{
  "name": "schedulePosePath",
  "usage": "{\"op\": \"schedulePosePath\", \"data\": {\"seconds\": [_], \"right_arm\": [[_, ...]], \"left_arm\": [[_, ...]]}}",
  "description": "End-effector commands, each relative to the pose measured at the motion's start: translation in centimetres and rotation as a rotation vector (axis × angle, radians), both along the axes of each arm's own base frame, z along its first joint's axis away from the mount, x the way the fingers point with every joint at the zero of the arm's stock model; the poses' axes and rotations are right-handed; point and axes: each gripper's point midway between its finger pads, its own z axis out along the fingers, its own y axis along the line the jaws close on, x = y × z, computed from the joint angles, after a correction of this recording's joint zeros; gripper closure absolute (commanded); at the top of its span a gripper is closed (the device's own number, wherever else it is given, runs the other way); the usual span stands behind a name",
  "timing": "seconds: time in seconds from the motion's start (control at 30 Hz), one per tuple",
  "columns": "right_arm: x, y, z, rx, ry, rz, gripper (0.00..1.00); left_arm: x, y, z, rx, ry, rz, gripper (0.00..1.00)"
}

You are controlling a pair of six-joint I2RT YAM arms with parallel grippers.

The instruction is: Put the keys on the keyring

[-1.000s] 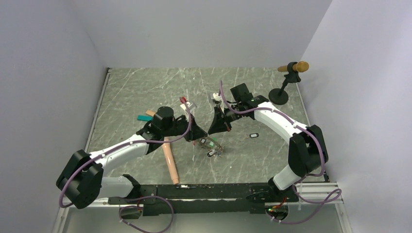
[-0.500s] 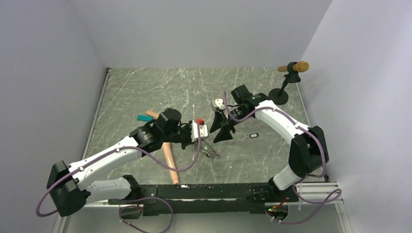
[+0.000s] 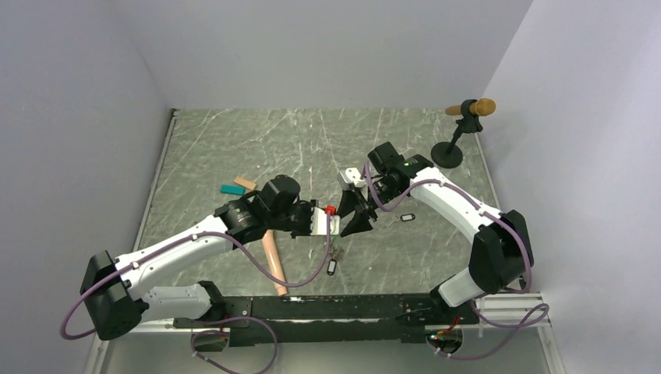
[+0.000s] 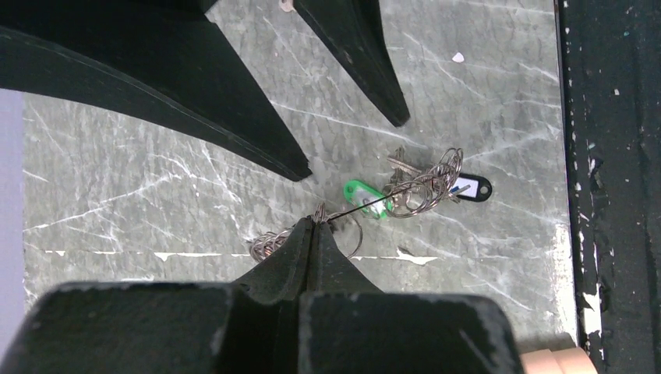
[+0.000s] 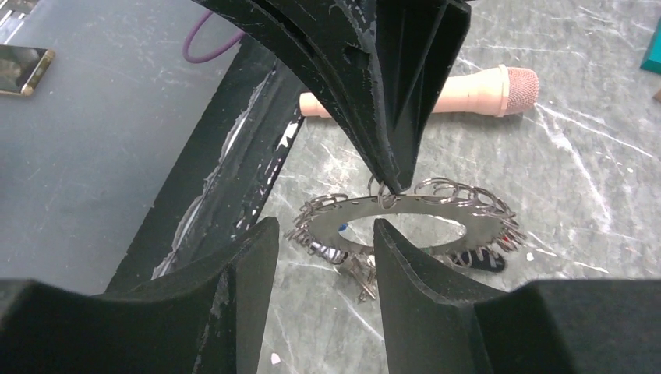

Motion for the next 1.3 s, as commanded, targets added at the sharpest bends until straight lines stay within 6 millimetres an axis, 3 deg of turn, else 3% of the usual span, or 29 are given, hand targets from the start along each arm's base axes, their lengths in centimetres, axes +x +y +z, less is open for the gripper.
{"op": "schedulePosePath", "data": {"seconds": [0.0, 0.17, 0.33, 0.53, 0.63, 0.8, 1.27], "right_arm": [[-0.3, 0.8, 0.8, 0.045, -0.040, 0.020, 0.49], [-0.1, 1.2, 0.6, 0.029, -0.037, 0.007, 0.50], [-0.1, 1.2, 1.3, 0.035, -0.035, 0.006, 0.51], [-0.6, 1.1, 1.4, 0.043, -0.020, 0.022, 0.53], [-1.0, 1.1, 1.8, 0.049, -0.002, 0.037, 0.59], [-1.9, 1.1, 2.4, 0.080, -0.006, 0.076, 0.59], [-1.9, 2.0, 1.6, 0.034, -0.007, 0.075, 0.61]], "left_arm": [[0.1, -2.0, 3.9, -0.153, -0.050, -0.034, 1.00], [-0.6, -2.2, 4.6, -0.229, -0.032, -0.032, 1.00], [-1.5, -1.9, 4.0, -0.327, 0.001, -0.016, 1.00], [-2.0, -1.4, 5.3, -0.578, 0.008, 0.034, 1.00], [-2.2, -0.6, 6.2, -0.725, -0.014, 0.060, 1.00], [-3.1, 1.0, 7.6, -0.976, -0.042, 0.063, 1.00], [-3.6, 0.4, 7.9, -1.051, -0.008, 0.012, 1.00]]}}
